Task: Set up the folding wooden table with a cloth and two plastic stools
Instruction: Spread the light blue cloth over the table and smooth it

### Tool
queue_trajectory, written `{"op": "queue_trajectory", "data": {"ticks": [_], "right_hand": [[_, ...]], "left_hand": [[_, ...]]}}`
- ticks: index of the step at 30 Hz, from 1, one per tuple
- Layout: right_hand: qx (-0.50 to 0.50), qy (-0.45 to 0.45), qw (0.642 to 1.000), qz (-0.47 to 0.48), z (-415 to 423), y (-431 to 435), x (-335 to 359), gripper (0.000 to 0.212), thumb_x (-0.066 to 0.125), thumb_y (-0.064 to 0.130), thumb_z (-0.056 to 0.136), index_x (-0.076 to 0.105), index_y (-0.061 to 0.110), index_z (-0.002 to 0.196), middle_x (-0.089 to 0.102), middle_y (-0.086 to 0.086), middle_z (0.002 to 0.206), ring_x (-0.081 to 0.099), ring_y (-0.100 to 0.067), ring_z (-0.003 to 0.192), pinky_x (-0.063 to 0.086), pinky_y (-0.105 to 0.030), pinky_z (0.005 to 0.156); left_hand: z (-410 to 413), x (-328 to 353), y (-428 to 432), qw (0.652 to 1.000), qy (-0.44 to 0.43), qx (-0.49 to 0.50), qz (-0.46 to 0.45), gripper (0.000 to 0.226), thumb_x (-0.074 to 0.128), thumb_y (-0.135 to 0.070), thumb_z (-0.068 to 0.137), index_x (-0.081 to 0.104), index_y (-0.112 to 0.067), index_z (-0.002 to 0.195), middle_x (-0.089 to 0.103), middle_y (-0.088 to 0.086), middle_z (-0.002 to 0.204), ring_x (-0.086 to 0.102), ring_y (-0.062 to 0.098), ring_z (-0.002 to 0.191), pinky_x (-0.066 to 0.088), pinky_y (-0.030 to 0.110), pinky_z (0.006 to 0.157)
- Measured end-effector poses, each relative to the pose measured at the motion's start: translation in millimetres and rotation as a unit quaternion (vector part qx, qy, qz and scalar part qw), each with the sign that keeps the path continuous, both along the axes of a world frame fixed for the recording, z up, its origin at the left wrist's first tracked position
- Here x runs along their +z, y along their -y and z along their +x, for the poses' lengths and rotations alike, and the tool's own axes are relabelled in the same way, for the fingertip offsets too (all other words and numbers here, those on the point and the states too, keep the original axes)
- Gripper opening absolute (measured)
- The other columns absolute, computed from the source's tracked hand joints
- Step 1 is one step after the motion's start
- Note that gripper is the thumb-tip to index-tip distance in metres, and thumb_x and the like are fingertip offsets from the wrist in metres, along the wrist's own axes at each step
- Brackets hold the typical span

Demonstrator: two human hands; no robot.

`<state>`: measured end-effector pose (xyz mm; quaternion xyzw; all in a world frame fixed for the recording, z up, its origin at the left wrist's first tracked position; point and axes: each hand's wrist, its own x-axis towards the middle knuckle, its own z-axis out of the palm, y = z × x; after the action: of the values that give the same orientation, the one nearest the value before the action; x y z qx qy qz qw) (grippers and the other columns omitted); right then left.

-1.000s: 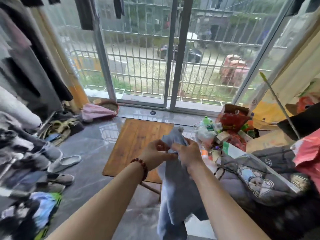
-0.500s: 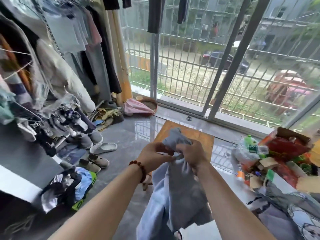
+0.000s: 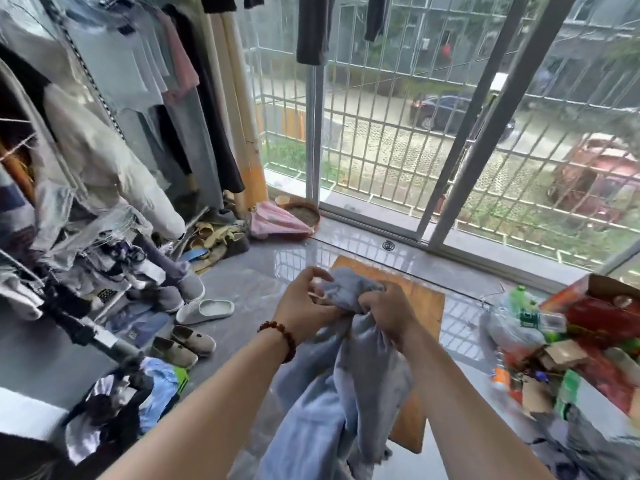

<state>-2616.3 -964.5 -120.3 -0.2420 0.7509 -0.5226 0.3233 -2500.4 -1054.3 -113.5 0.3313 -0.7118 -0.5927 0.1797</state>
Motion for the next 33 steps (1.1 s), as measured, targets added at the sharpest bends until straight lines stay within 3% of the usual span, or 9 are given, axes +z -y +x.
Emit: {"op": "queue_trajectory", "data": {"ticks": [3,5,7,10,13,16,22,28,33], "right_hand": [[0.042,-0.004,0.999,-0.027,-33.2,15.0,10.8,0.02,0.043,0.006,0.044,0.031,0.021,0.044,0.026,0.012,0.043,0.023,-0.005,0.042,0.019,-0.021,0.043],[0.073,-0.012,0.996,-0.045,-51.9,23.3,17.5,0.019,0.043,0.004,0.047,0.031,0.019,0.047,0.027,0.012,0.042,0.024,-0.005,0.041,0.022,-0.019,0.042],[0.071,-0.037,0.995,-0.052,-67.9,30.9,17.6,0.021,0.046,0.006,0.049,0.032,0.021,0.046,0.028,0.012,0.044,0.025,-0.007,0.043,0.022,-0.02,0.043],[0.026,-0.07,0.996,-0.045,-87.8,35.1,7.4,0.016,0.051,0.012,0.051,0.037,0.02,0.048,0.032,0.012,0.046,0.029,-0.007,0.046,0.025,-0.021,0.044],[-0.003,-0.067,0.997,-0.021,-106.2,35.1,-3.4,0.009,0.058,0.017,0.051,0.055,0.019,0.059,0.049,0.012,0.053,0.044,-0.005,0.052,0.037,-0.019,0.05],[-0.012,-0.083,0.996,0.012,-122.0,35.3,-11.5,0.035,0.066,0.024,0.053,0.064,0.019,0.088,0.064,0.006,0.08,0.057,-0.01,0.073,0.048,-0.027,0.068],[-0.05,-0.107,0.992,0.049,-134.6,33.0,-20.0,0.034,0.077,0.017,0.072,0.06,0.025,0.1,0.062,0.012,0.091,0.058,-0.008,0.084,0.042,-0.011,0.066],[-0.081,-0.088,0.989,0.09,-132.7,38.3,-25.9,0.045,0.083,0.03,0.066,0.057,0.023,0.102,0.063,0.006,0.098,0.061,-0.013,0.091,0.051,-0.028,0.077],[-0.062,-0.166,0.978,0.109,-128.0,45.9,-13.4,0.021,0.063,0.007,0.081,0.067,0.018,0.098,0.059,0.013,0.079,0.057,-0.012,0.082,0.047,-0.027,0.078]], "left_hand": [[-33.9,10.9,19.1,0.989,0.021,-0.05,-0.141,0.067,0.079,-0.012,0.066,0.05,-0.026,0.125,0.047,-0.015,0.101,0.05,-0.001,0.091,0.039,0.005,0.075],[-56.7,12.0,26.7,0.986,0.012,-0.101,-0.132,0.067,0.074,-0.009,0.068,0.048,-0.033,0.125,0.051,-0.019,0.106,0.053,-0.004,0.099,0.039,0.006,0.082],[-76.4,7.3,31.5,0.99,0.013,-0.11,-0.09,0.05,0.067,-0.005,0.074,0.052,-0.04,0.107,0.06,-0.02,0.097,0.058,-0.005,0.09,0.046,0.009,0.078],[-98.3,-6.4,40.1,0.991,0.052,-0.058,-0.112,0.02,0.062,-0.012,0.077,0.057,-0.03,0.081,0.065,-0.01,0.079,0.062,0.01,0.077,0.05,0.025,0.072],[-113.2,-13.3,46.4,0.99,0.067,-0.06,-0.107,0.021,0.059,-0.009,0.082,0.052,-0.027,0.073,0.06,-0.01,0.07,0.055,0.004,0.067,0.044,0.019,0.06],[-128.9,-16.6,56.1,0.988,0.078,-0.058,-0.121,0.028,0.052,-0.003,0.084,0.046,-0.027,0.071,0.055,-0.01,0.07,0.05,0.005,0.066,0.034,0.016,0.056],[-157.3,-26.4,71.9,0.986,0.099,-0.066,-0.114,0.025,0.05,-0.001,0.083,0.04,-0.022,0.072,0.047,-0.005,0.067,0.043,0.01,0.064,0.033,0.015,0.053],[-166.7,-29.8,90.4,0.982,0.108,-0.118,-0.1,0.026,0.054,-0.006,0.083,0.055,-0.014,0.108,0.063,0.001,0.095,0.058,0.013,0.087,0.042,0.014,0.07],[-168.0,-20.3,104.2,0.958,0.122,-0.237,-0.107,0.012,0.051,0.001,0.081,0.06,-0.002,0.074,0.051,0.002,0.067,0.044,-0.001,0.056,0.036,0.007,0.053]]}}
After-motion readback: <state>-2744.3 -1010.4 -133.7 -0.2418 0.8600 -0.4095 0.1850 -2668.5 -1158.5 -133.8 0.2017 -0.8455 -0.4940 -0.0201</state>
